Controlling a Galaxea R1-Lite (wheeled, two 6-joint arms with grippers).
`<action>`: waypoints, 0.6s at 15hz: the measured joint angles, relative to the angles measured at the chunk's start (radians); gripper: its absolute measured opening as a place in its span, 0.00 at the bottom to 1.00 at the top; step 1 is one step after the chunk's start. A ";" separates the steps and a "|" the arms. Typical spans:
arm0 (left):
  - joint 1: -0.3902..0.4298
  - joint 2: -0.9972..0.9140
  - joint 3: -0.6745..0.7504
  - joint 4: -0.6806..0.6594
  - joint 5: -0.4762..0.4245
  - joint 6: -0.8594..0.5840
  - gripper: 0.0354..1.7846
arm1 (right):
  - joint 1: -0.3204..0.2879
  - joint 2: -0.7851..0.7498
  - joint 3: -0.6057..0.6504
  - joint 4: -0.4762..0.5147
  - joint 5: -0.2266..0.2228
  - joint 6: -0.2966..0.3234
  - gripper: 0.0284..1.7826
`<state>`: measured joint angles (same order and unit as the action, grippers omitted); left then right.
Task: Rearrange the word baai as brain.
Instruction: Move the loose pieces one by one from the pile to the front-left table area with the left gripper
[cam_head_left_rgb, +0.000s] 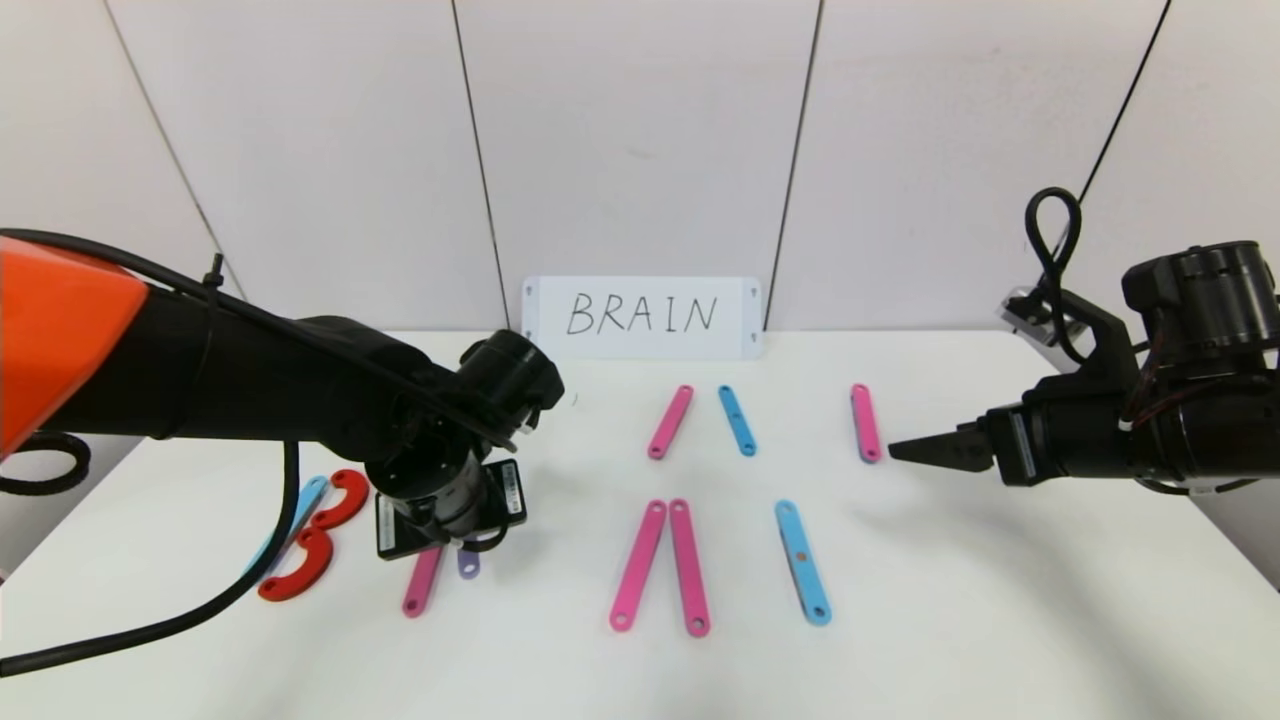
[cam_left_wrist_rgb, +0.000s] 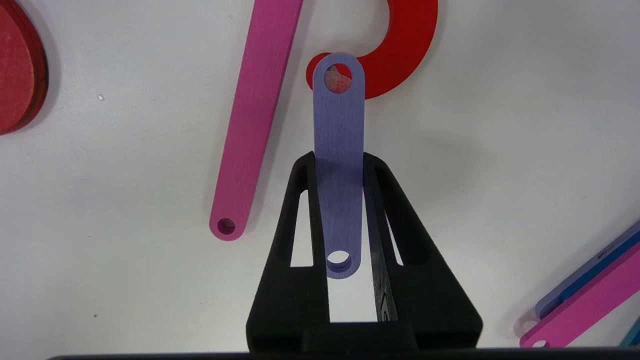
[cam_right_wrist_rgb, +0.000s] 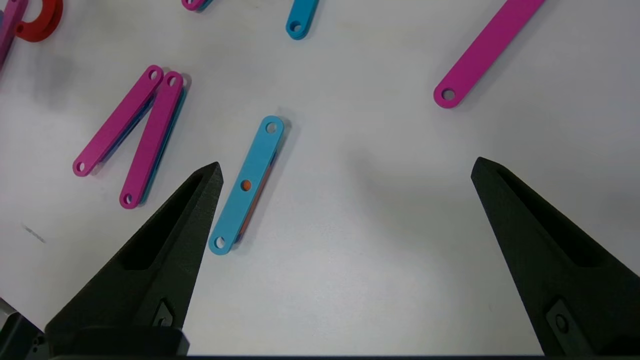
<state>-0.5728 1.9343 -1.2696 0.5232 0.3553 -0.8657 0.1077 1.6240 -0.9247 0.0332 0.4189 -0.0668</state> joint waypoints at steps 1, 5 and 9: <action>0.000 0.004 0.010 -0.005 0.001 -0.024 0.14 | 0.000 0.000 0.000 0.000 0.000 0.000 0.98; -0.003 0.013 0.017 0.002 0.000 -0.075 0.14 | 0.001 0.000 0.000 0.000 0.000 0.000 0.98; -0.030 0.016 0.017 0.010 0.000 -0.144 0.14 | 0.000 0.000 0.000 0.000 0.000 0.000 0.98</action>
<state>-0.6028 1.9498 -1.2521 0.5334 0.3549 -1.0098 0.1077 1.6240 -0.9251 0.0336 0.4185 -0.0668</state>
